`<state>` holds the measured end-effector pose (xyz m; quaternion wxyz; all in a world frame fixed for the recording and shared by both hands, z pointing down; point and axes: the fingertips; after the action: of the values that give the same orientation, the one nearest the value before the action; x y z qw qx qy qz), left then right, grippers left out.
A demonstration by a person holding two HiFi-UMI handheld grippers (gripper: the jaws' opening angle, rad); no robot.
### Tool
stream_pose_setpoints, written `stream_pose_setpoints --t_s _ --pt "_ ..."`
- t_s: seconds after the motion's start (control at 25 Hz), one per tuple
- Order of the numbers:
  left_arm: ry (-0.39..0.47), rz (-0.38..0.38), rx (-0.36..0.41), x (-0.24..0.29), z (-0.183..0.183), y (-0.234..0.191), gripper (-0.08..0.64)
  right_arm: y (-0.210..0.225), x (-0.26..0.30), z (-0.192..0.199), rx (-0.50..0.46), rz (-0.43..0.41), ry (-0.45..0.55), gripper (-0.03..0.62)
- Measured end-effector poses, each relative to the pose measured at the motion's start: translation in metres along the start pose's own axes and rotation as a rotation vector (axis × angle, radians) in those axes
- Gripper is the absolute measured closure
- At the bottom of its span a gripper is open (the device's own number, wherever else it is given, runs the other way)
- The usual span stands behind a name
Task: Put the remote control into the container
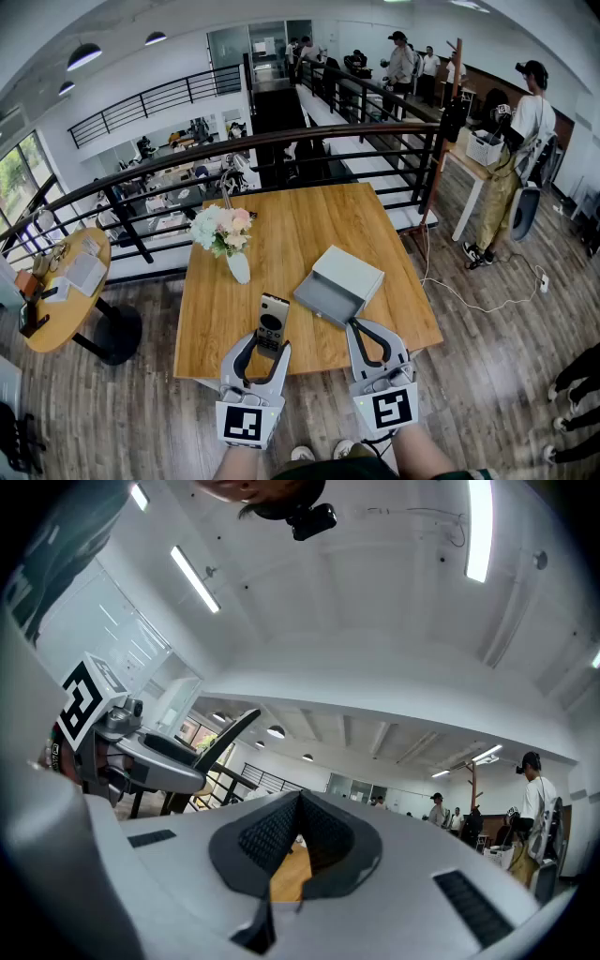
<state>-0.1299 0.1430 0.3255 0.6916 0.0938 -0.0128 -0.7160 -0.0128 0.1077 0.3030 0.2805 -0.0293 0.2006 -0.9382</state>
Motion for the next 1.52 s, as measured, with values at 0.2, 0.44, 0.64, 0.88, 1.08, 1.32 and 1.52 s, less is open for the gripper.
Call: stream_pose_setpoints --t_s 0.2,0.44,0.64,0.88,1.08,1.32,1.52 --pt "-0.005 0.003 0.000 -0.002 0.001 0.001 0.359 0.003 -0.002 -0.001 0.014 0.010 0.004 0.575" --pt "-0.010 0.005 0.004 -0.003 0.000 0.005 0.359 0.002 -0.005 -0.002 0.014 0.006 0.014 0.575" --pt "-0.006 -0.011 0.004 -0.004 -0.002 0.004 0.359 0.002 -0.006 -0.004 0.019 -0.015 0.029 0.575" --pt "-0.008 -0.046 0.017 -0.012 -0.007 0.002 0.359 -0.001 -0.008 -0.008 0.032 -0.049 0.056 0.574" --pt "-0.010 -0.091 0.021 -0.012 -0.010 0.005 0.359 0.005 -0.010 -0.006 0.073 -0.075 0.102 0.575" --pt "-0.056 -0.116 0.046 -0.009 0.005 0.020 0.359 0.021 -0.024 0.024 0.124 -0.057 0.092 0.575" --pt "-0.095 -0.107 0.074 -0.001 0.013 0.039 0.357 0.039 -0.036 0.050 0.189 -0.064 0.097 0.575"
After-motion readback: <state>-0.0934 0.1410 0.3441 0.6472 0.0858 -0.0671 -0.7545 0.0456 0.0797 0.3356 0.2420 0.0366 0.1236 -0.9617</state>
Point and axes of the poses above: the fingertips, and each gripper's own axes: x forward along the fingers, y to its right, z out of its underside, and after that the axes turned 15 degrees about -z, right-handed
